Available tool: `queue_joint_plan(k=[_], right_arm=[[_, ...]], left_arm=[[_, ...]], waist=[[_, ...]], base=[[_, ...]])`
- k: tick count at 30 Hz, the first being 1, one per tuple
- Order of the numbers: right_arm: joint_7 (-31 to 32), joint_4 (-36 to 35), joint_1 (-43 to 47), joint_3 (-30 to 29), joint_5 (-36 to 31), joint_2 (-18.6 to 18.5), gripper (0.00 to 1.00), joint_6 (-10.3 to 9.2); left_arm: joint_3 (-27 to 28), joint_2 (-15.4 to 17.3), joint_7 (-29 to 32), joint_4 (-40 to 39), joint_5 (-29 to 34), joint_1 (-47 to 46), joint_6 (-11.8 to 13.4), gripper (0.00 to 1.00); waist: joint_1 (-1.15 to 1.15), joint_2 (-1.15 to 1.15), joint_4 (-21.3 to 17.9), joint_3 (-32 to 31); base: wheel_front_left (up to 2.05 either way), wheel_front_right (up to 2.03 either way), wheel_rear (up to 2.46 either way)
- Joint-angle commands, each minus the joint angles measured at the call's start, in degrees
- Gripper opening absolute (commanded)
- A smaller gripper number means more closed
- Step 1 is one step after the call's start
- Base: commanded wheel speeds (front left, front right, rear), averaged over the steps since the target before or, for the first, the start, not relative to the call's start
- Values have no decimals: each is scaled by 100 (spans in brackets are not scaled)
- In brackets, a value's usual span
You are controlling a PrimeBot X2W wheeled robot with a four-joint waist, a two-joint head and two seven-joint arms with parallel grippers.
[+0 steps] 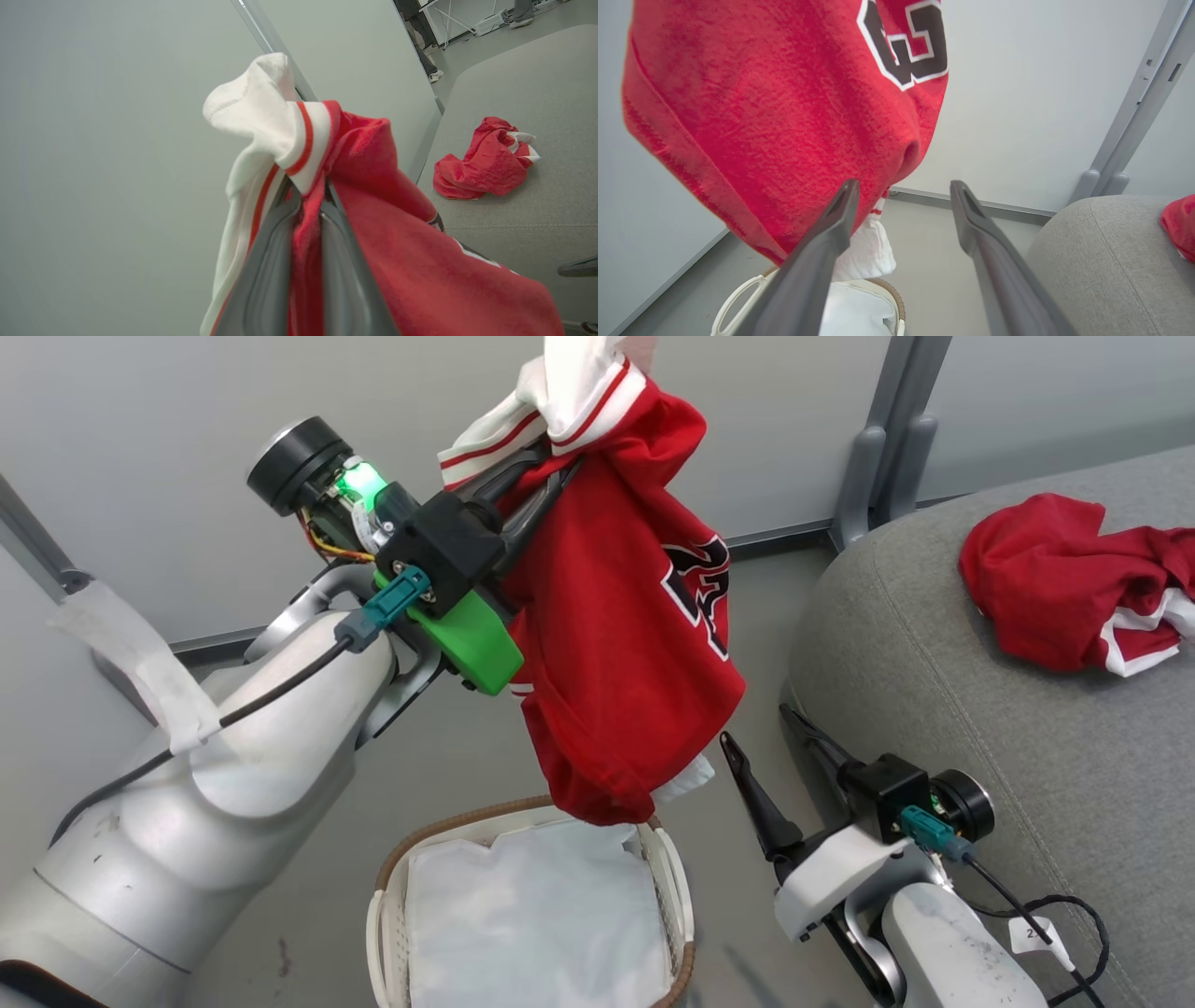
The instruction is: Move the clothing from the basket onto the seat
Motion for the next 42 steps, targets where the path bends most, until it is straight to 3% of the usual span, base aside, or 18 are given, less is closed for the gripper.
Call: queue_joint_plan(k=[1,14,24,25,26,28,30,31,42], right_arm=[[-3,75,-76,68,46,-22,100,-6],[-3,676,-657,491,363,-23,100,-6],[-3,292,-1110,1127,834,-183,100,-6],[-3,259,-1144,1153,827,-197,56,-6],[-2,242,-1169,1164,826,-202,43,-6],[-3,220,-1211,1175,825,-201,30,-6],[-3,185,-1228,1179,788,-203,4,-6],[-3,176,-1223,1174,777,-202,0,-6],[-3,7,-1136,1010,589,-250,0,-6]], left_arm=[[8,-46,-18,-55,-73,-136,10,0],[-194,-262,-10,-396,-66,-309,10,0],[-387,-321,-10,-508,-177,-97,10,0],[-391,-318,-9,-506,-192,-64,11,0],[-389,-317,-10,-501,-201,-44,10,0],[-384,-318,-10,-487,-240,7,10,0],[-356,-327,-10,-466,-269,91,11,0],[-334,-330,-9,-453,-294,137,10,0],[168,-351,-9,-251,-442,829,38,0]], waist=[[0,0,86,-75],[0,0,354,-165],[0,0,439,-194],[0,0,446,-198],[0,0,452,-201],[0,0,464,-210],[0,0,476,-218],[0,0,481,-222],[0,0,450,-226]], base=[[0,0,0],[0,0,0],[0,0,0],[0,0,0],[0,0,0],[0,0,0],[0,0,0],[0,0,0],[0,0,0]])
